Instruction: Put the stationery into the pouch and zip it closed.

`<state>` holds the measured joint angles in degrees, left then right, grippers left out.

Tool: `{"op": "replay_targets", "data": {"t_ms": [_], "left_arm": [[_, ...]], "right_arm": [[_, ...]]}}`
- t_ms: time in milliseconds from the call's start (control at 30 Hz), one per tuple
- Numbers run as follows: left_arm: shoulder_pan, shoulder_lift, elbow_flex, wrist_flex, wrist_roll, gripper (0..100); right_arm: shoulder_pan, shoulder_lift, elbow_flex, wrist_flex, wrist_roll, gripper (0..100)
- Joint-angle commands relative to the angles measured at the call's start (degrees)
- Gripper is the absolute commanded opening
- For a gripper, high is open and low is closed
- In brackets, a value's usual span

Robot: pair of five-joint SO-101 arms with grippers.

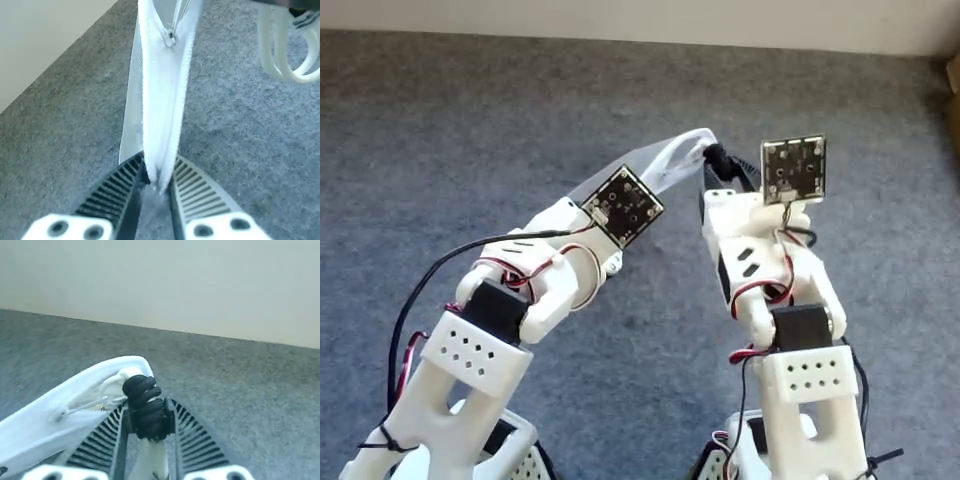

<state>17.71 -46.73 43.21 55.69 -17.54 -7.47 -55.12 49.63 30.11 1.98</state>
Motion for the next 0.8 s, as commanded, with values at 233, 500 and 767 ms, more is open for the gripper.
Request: {"op": "replay_targets", "data": {"t_ms": [233, 500, 767], "left_arm": [[-0.31, -0.75, 0.66, 0.53, 0.97, 1], [-0.31, -0.75, 0.66, 0.53, 0.88, 1], [-1.1, -0.75, 0.66, 0.35, 0.88, 1]], "right_arm": [[13.23, 12.97, -6.64, -8.4, -10.99, 0.5], [21.93, 21.76, -13.14, -8.31, -21.54, 0.5], [22.46, 17.19, -12.88, -8.22, -21.8, 0.5]]}}
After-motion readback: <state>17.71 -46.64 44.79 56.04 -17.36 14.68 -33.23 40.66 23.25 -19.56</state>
